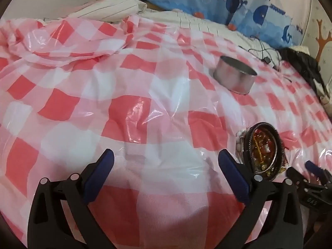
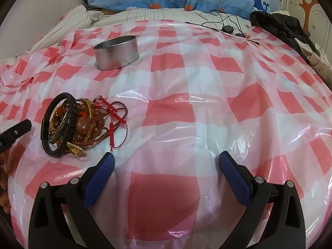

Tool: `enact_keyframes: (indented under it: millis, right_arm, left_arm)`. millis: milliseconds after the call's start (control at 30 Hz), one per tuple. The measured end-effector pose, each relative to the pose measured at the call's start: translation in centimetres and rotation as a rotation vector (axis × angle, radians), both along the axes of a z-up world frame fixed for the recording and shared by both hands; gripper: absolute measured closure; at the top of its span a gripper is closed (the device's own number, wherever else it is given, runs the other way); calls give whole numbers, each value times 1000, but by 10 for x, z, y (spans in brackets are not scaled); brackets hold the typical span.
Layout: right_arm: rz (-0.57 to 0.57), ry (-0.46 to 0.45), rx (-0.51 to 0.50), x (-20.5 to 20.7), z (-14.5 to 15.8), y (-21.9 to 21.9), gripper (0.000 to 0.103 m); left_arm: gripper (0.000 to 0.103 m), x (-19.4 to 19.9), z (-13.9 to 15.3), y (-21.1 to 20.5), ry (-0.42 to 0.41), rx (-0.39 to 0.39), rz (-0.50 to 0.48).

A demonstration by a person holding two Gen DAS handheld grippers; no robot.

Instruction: Organize jewelry

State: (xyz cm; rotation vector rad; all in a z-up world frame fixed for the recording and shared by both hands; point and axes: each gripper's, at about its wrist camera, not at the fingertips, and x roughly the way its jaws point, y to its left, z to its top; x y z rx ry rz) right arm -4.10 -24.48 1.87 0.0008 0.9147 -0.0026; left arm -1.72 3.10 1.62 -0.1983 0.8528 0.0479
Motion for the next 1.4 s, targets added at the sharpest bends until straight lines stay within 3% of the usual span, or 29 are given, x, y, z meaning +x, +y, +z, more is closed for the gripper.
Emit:
enact_keyframes:
  millis: [67,233,433,1400]
  right_arm:
    - [0,1,-1,0,1,1,6]
    - [0,1,-2,1,-1,1,6]
    - [1,1,-1,1,-1,0,6]
    - [3,6,-9,4,-5,4,6]
  left_arm:
    - [6,2,0,-6,23,3,-8]
    - [6,-4,3,-9,64,104,-43]
    - [6,-9,-5,-22,71,171,-77]
    - [6,5,-11,-32,94,168,-81]
